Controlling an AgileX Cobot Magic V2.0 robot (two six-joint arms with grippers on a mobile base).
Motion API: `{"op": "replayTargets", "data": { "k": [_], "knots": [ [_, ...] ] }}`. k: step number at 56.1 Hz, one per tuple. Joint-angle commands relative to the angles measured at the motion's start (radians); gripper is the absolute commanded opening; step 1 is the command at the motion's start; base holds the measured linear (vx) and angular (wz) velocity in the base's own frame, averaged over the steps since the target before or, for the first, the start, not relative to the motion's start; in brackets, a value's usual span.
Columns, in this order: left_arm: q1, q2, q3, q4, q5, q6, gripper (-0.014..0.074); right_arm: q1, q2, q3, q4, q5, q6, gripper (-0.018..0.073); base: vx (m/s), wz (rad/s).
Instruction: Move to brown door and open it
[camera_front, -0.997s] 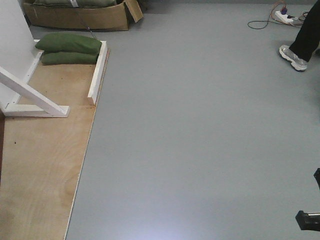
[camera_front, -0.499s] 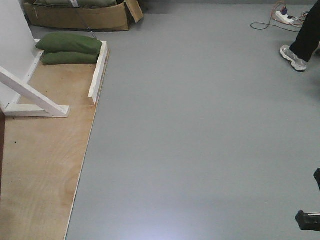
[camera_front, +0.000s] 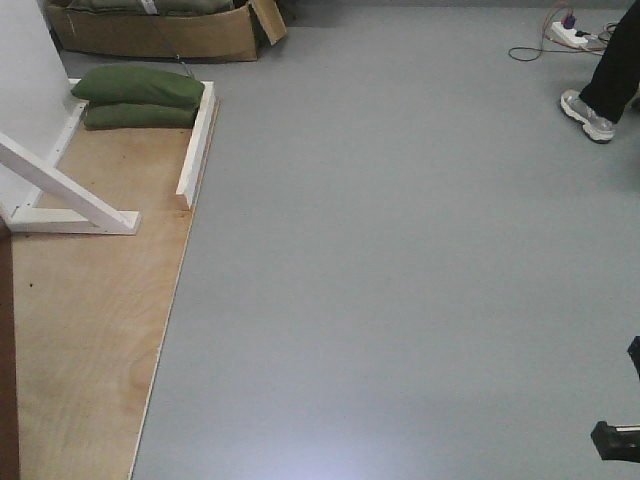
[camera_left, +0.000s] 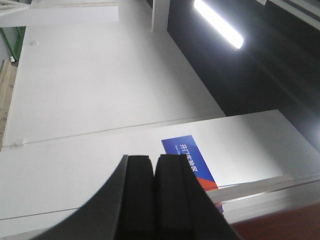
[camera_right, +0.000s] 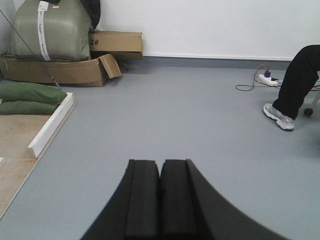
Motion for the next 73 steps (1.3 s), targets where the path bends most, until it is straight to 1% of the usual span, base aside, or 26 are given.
{"op": "replayTargets", "data": {
  "k": [1,8,17,22,26,30,34,38,42,46,49,52,55,64,69,73],
  "knots": [
    [-0.02,-0.043,-0.034,0.015,-0.004,-0.011,-0.0003,-0.001,-0.015,0.004,-0.006,-0.082,-0.006,0.0,0.0,0.0],
    [-0.02,-0.052,-0.034,0.014,-0.058,0.018,-0.0003,-0.001,-0.015,0.004,-0.006,-0.082,-0.006,0.0,0.0,0.0],
    [-0.02,-0.053,-0.034,0.016,-0.055,0.028,-0.0003,-0.001,-0.015,0.004,-0.006,-0.082,-0.006,0.0,0.0,0.0],
    [-0.018,-0.053,-0.034,0.017,-0.061,0.094,-0.0003,-0.001,-0.015,0.004,-0.006,-0.082,-0.006,0.0,0.0,0.0],
    [-0.015,-0.053,-0.034,0.017,-0.057,0.194,-0.0003,-0.001,-0.015,0.004,-0.006,-0.082,-0.006,0.0,0.0,0.0],
    [-0.015,-0.053,-0.034,0.017,-0.039,0.316,-0.0003,-0.001,-0.015,0.004,-0.006,-0.082,-0.006,0.0,0.0,0.0],
    [-0.015,-0.053,-0.034,0.017,0.011,0.465,-0.0003,-0.001,-0.015,0.004,-0.006,-0.082,-0.006,0.0,0.0,0.0],
    [-0.015,-0.053,-0.034,0.016,0.066,0.636,-0.0003,-0.001,-0.015,0.004,-0.006,-0.082,-0.006,0.0,0.0,0.0],
    [-0.015,-0.053,-0.034,0.016,0.089,0.768,-0.0003,-0.001,-0.015,0.004,-0.006,-0.082,-0.006,0.0,0.0,0.0],
    [-0.015,-0.053,-0.034,0.015,0.125,0.874,-0.0003,-0.001,-0.015,0.004,-0.006,-0.082,-0.006,0.0,0.0,0.0],
    [-0.015,-0.053,-0.034,0.015,0.165,0.932,-0.0003,-0.001,-0.015,0.004,-0.006,-0.082,-0.006,0.0,0.0,0.0],
    [-0.015,-0.053,-0.034,0.014,0.208,0.96,-0.0003,-0.001,-0.015,0.004,-0.006,-0.082,-0.006,0.0,0.0,0.0],
    [-0.015,-0.053,-0.034,0.014,0.225,0.956,-0.0003,-0.001,-0.015,0.004,-0.006,-0.082,-0.006,0.0,0.0,0.0],
    [-0.015,-0.051,-0.034,0.015,0.204,0.949,-0.0003,-0.001,-0.015,0.004,-0.006,-0.082,-0.006,0.0,0.0,0.0],
    [-0.018,-0.051,-0.034,0.013,0.239,0.949,-0.0003,-0.001,-0.015,0.004,-0.006,-0.082,-0.006,0.0,0.0,0.0],
    [-0.034,-0.051,-0.034,0.013,0.271,0.949,-0.0003,-0.001,-0.015,0.004,-0.006,-0.082,-0.006,0.0,0.0,0.0]
  ]
}}
